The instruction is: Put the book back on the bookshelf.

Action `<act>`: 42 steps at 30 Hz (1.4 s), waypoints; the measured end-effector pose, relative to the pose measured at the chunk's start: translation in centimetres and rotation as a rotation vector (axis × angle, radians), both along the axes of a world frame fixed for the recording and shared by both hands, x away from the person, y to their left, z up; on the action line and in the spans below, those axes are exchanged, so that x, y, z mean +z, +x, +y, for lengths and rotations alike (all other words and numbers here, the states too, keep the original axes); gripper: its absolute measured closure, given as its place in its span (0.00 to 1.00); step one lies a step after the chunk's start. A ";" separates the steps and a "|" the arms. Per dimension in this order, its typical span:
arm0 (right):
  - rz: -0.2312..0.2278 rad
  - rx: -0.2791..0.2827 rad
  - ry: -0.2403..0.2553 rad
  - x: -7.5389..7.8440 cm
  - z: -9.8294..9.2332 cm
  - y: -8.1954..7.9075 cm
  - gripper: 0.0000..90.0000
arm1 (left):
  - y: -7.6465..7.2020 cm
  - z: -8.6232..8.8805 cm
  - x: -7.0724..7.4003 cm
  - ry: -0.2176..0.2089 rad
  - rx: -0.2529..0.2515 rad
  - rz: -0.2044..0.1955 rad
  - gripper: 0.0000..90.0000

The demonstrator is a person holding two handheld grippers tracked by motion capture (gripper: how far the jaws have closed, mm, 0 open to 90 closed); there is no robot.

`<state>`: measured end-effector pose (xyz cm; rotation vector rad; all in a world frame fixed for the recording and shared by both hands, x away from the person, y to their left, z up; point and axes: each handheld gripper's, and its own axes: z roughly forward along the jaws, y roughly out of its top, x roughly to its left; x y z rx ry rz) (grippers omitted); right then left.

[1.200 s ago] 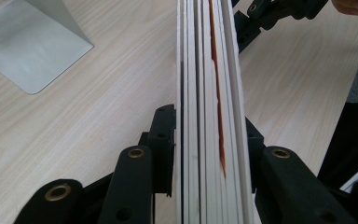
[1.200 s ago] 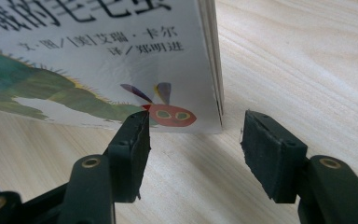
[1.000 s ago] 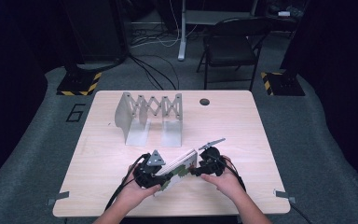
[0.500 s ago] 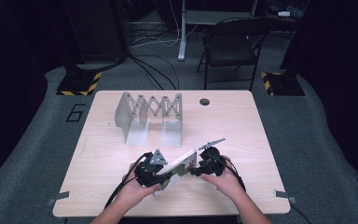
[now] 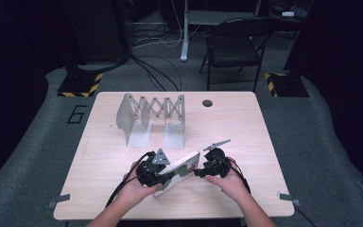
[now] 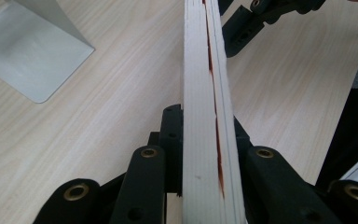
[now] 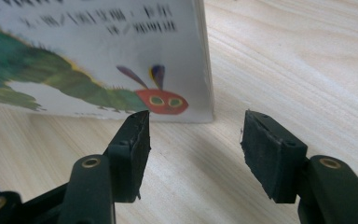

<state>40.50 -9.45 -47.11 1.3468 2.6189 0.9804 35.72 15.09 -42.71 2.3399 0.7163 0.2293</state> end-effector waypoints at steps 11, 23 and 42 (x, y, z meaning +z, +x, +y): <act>-0.002 -0.014 0.005 0.2 -0.4 0.0 0.46 | 0.8 1.5 2.4 -0.024 0.049 -0.039 0.85; -0.012 -0.015 0.010 0.6 -0.5 0.0 0.46 | 1.1 2.4 3.0 -0.029 0.071 -0.042 0.85; -0.047 -0.008 0.020 2.7 -0.8 0.8 0.46 | 1.5 4.7 4.6 -0.031 0.130 -0.051 0.85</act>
